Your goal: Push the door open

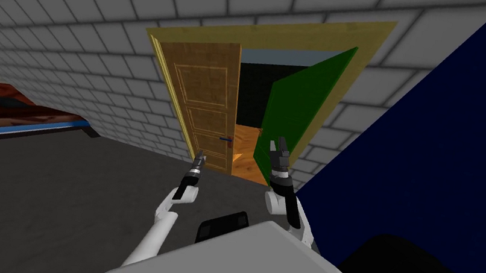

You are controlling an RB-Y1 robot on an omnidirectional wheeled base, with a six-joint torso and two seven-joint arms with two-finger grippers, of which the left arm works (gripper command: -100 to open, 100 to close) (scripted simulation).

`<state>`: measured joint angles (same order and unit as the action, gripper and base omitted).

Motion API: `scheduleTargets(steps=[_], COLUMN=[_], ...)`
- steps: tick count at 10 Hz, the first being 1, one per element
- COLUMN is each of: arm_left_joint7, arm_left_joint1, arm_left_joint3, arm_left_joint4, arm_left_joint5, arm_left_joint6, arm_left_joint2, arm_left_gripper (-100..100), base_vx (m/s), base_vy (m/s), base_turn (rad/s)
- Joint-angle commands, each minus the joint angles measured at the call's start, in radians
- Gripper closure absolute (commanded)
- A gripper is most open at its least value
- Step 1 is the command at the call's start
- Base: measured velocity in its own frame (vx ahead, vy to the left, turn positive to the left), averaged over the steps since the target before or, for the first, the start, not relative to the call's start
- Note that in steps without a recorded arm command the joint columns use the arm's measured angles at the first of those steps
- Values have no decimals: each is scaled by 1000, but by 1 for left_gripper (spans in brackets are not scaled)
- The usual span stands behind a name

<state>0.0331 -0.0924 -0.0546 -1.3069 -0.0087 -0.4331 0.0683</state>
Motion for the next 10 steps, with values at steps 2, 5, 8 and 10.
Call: scheduleTargets(steps=[2,5,8,10], arm_left_joint7=[4,13,21,29], arm_left_joint1=[-37,-86,-132,-178], arm_left_joint3=[-6,-12,-18,-24], arm_left_joint4=[68,146,220,285], arm_left_joint5=[0,1,3,4], arm_left_joint6=[-5,-9,-14,-18], arm_left_joint2=[-5,-6,-8,-11], arm_left_gripper=[-100,-100,-100,-100], base_vx=[56,74,65,62], base_vy=[26,33,22,21], base_turn=[-36,-61,-48,-57])
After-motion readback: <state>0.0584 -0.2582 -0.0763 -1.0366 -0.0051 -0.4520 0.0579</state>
